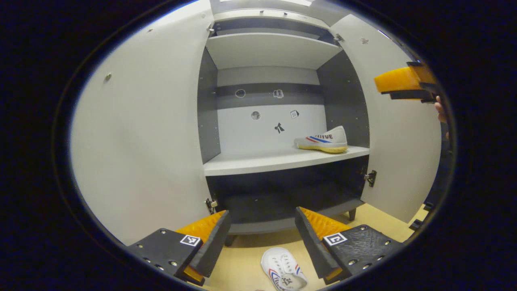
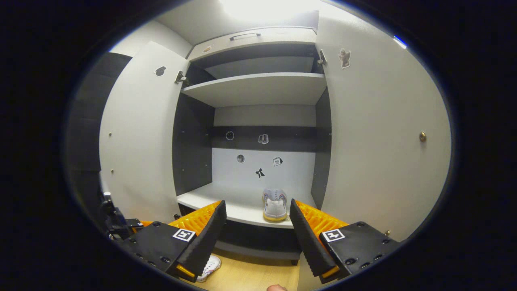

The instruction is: Grab one shoe with the right hand and put it into the shoe cabinet, grab the other shoe with the left hand and put it into the shoe cabinet; then close the right door with the right hand and the left door with the left hand.

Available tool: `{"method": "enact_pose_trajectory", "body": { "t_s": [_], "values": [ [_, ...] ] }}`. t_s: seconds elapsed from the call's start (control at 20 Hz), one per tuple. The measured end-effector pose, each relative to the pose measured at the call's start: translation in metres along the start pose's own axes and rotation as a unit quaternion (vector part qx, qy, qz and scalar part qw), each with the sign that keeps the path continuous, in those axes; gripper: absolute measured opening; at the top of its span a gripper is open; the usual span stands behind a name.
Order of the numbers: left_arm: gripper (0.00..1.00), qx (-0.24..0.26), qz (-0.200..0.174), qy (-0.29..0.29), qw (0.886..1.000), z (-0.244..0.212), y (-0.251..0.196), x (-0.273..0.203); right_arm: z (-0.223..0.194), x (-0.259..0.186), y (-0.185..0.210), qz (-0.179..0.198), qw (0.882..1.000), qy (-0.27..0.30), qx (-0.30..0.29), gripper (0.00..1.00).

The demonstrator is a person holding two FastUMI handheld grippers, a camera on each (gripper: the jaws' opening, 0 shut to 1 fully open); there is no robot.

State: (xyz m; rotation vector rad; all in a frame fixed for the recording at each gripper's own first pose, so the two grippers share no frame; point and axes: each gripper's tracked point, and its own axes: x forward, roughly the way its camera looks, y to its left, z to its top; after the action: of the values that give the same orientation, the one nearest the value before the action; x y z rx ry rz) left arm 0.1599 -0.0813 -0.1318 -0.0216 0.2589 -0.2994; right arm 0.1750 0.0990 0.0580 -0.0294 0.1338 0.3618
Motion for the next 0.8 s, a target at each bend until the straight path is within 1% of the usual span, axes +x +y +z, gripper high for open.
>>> {"method": "enact_pose_trajectory", "body": {
  "t_s": [0.15, 0.3, 0.35, 0.4, 0.55, 0.7, 0.8],
  "values": [
    [0.94, -0.003, 0.004, 0.032, 0.999, -0.037, 0.002, 0.007, -0.017, -0.027, -0.002, -0.002, 1.000, 0.000, -0.003, 0.98],
    [0.94, -0.005, 0.004, 0.066, 0.998, -0.069, 0.000, 0.011, -0.036, -0.049, -0.003, -0.004, 1.000, 0.007, 0.013, 0.97],
    [0.90, -0.005, 0.003, 0.076, 0.997, -0.080, -0.001, 0.013, -0.039, -0.055, -0.005, -0.008, 1.000, 0.008, 0.016, 0.98],
    [0.94, -0.003, 0.002, 0.089, 0.996, -0.093, -0.002, 0.014, -0.042, -0.059, -0.008, -0.012, 1.000, 0.009, 0.018, 0.98],
    [0.94, 0.003, -0.002, 0.130, 0.991, -0.132, -0.007, 0.015, -0.046, -0.070, -0.013, -0.019, 1.000, 0.005, 0.020, 0.98],
    [0.94, 0.004, 0.000, 0.170, 0.985, -0.165, -0.011, 0.017, -0.050, -0.077, -0.020, -0.035, 0.999, 0.004, 0.010, 0.98],
    [0.94, 0.003, -0.002, 0.193, 0.981, -0.183, -0.013, 0.020, -0.054, -0.080, -0.019, -0.036, 0.999, 0.010, 0.014, 0.97]
  ]
}}
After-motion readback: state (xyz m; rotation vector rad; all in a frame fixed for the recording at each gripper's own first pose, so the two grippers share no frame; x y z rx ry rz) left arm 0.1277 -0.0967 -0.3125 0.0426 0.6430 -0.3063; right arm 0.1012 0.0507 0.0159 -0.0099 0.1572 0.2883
